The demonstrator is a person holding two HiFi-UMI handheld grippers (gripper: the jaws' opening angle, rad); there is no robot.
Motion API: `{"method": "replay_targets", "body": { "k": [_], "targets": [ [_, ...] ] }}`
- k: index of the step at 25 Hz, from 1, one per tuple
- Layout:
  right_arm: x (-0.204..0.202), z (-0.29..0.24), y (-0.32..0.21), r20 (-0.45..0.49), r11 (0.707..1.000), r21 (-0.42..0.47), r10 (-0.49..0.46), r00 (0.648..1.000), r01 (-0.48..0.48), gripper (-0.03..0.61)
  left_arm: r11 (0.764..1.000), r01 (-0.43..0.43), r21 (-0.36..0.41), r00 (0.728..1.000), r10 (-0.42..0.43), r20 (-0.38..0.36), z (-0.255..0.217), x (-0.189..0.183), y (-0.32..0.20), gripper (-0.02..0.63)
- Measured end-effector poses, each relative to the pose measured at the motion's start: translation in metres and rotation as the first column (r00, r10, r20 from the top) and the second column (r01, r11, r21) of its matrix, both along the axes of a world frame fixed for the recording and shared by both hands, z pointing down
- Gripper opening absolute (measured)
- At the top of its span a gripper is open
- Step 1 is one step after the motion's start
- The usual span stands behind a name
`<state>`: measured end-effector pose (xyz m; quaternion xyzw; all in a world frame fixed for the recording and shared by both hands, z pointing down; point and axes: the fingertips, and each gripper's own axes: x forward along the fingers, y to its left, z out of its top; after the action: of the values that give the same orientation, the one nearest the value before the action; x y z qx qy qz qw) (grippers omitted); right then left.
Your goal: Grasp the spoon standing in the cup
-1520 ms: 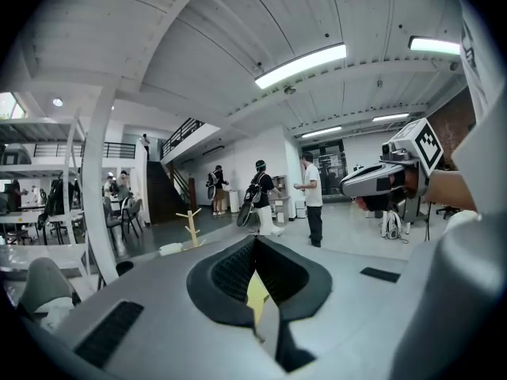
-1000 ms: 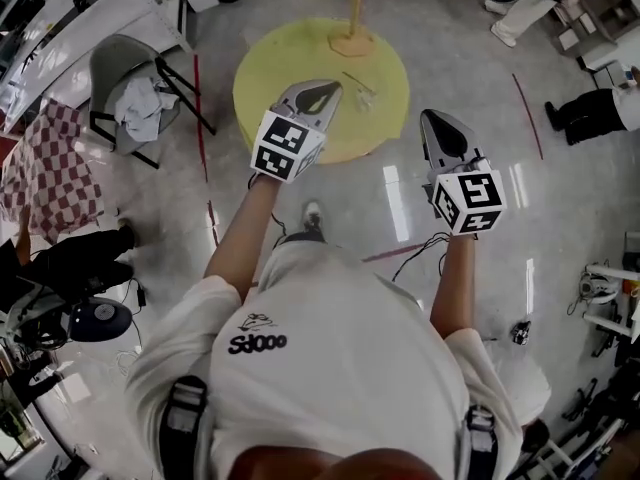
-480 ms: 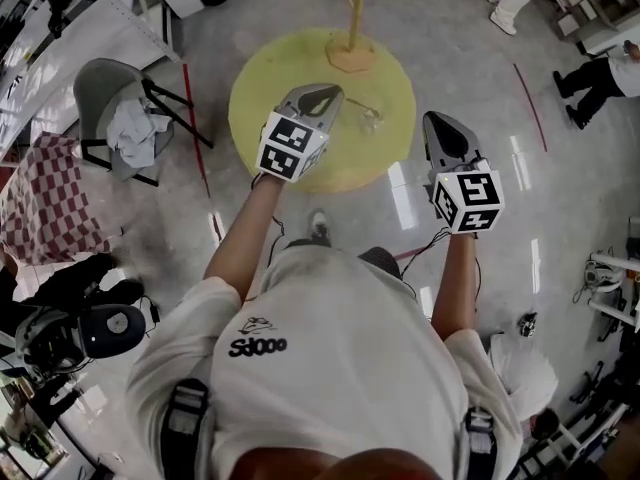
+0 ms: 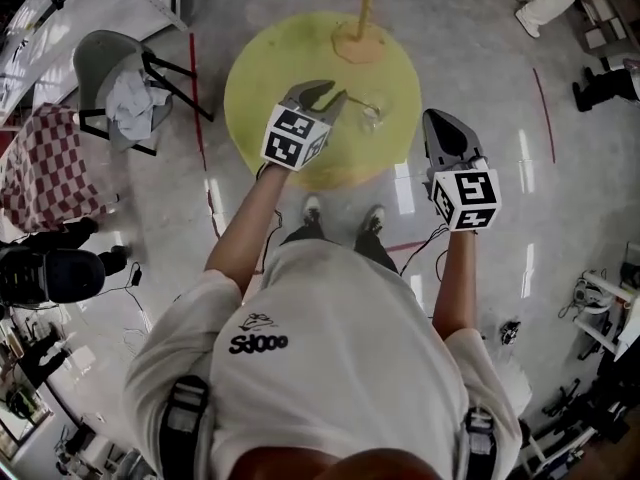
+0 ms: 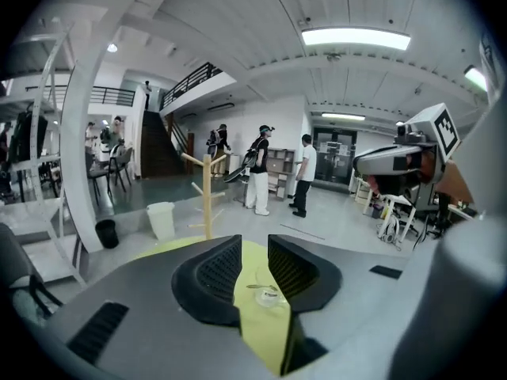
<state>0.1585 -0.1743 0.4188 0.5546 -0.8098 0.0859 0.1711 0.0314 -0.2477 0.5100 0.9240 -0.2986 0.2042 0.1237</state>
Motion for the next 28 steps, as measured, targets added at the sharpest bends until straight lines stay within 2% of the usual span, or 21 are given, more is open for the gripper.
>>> {"method": "replay_targets", "body": {
  "k": [4,8,11,17,25,28],
  "targets": [
    [0.011,0.022,-0.014,0.006,0.999,-0.034,-0.033,0.999,0.033,0.020,0.997,0.075,-0.030,0.994,-0.072,0.088,0.041,0.001,-0.010,0.138],
    [0.013,0.041,-0.021,0.028,0.997,-0.066,-0.033,0.999,0.035,0.020,0.986,0.127,-0.106,0.986,-0.113,0.124,0.078,-0.007,-0.011,0.144],
    [0.016,0.048,-0.022,0.042,0.995,-0.086,-0.046,0.998,0.050,0.021,0.976,0.140,-0.168,0.986,-0.123,0.108,0.094,-0.004,-0.007,0.159],
    [0.018,0.067,-0.019,0.044,0.990,-0.124,-0.058,0.997,0.063,0.020,0.955,0.138,-0.264,0.990,-0.139,0.016,0.118,0.013,-0.017,0.170],
    [0.031,0.083,-0.010,0.037,0.985,-0.166,-0.035,0.999,0.041,0.021,0.930,0.130,-0.343,0.991,-0.133,0.014,0.144,0.034,-0.025,0.168],
    [0.035,0.085,-0.009,0.035,0.985,-0.169,-0.017,0.999,0.023,0.020,0.927,0.126,-0.354,0.992,-0.122,0.035,0.152,0.035,-0.025,0.130]
  ]
}}
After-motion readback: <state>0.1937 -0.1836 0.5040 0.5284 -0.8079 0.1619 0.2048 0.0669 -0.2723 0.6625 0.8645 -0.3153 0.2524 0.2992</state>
